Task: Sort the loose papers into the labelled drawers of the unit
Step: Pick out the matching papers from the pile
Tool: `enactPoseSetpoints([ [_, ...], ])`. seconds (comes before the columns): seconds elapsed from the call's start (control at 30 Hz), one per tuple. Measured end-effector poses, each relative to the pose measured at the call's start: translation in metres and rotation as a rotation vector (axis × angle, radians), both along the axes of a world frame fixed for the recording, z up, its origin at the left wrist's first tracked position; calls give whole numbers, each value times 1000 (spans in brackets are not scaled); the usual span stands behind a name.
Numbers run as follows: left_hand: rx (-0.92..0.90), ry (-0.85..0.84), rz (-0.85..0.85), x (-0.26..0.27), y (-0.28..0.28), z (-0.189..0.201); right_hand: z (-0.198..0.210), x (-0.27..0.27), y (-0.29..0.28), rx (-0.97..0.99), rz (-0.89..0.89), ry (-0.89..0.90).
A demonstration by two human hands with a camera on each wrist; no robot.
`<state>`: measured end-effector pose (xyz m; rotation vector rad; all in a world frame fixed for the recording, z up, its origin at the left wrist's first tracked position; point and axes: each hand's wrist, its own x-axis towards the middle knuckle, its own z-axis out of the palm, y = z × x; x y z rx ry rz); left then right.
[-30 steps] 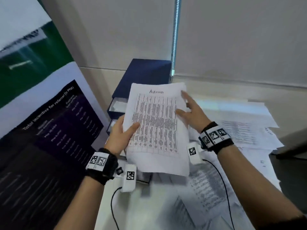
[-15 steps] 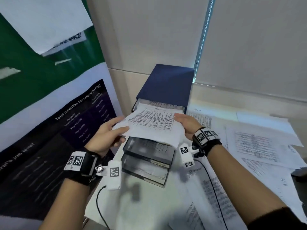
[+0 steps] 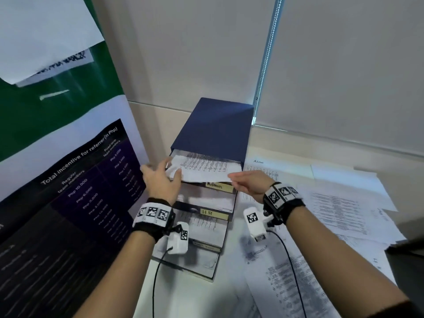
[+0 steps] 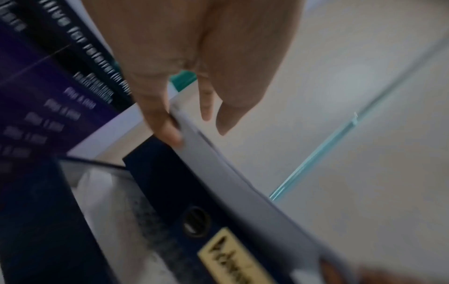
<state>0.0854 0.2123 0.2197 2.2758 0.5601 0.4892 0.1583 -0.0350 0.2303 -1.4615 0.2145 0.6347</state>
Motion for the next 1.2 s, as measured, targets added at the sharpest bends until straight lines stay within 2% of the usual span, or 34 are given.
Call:
enactPoseSetpoints([
  [0.03,225,-12,-11,4,-3,-3,-2,8,4,-9,4,22],
  [0.1,437,-34,-141,16,-12,-5,-7,22,12,-17,-10,22],
  [0.17,443,48,-340,30,-22,-14,-7,32,20,8,-55,-10],
  [0.23,459,199,-466,42,-31,-24,-5,36,25,49,-47,-13],
  [0.3,537,299,-481,54,-33,-32,-4,34,18,134,6,38],
  [0.4,556,361,-442,70,-31,-38,-9,21,-23,233,82,73],
  [0.47,555,373,-435,76,-36,-36,-29,8,-70,207,3,53],
  [0.53,519,213,-440,76,-52,-31,-66,-9,-128,14,-179,73],
  [0.6,408,-124,-498,64,-83,-20,-113,-32,-189,-393,-283,141],
  [0.67,314,-355,-679,45,-125,-15,-152,-64,-244,-852,-198,315],
  [0.7,272,-355,-807,36,-148,-22,-166,-82,-264,-1038,-133,405],
  [0.73,225,-287,-920,27,-170,-31,-178,-101,-280,-1144,-116,480],
  [0.8,118,-26,-1033,13,-208,-65,-193,-134,-297,-1199,-121,577],
  [0.93,99,749,-945,-9,-250,-159,-205,-162,-300,-1193,-187,505],
  [0.97,79,868,-901,-16,-254,-179,-209,-163,-301,-1167,-225,467],
  [1.0,19,916,-836,-23,-258,-194,-210,-164,-301,-1132,-250,417],
  [1.1,-154,831,-620,-36,-271,-215,-221,-166,-299,-1024,-308,299],
  [1.2,-155,775,-600,-37,-277,-215,-226,-169,-290,-894,-386,224],
])
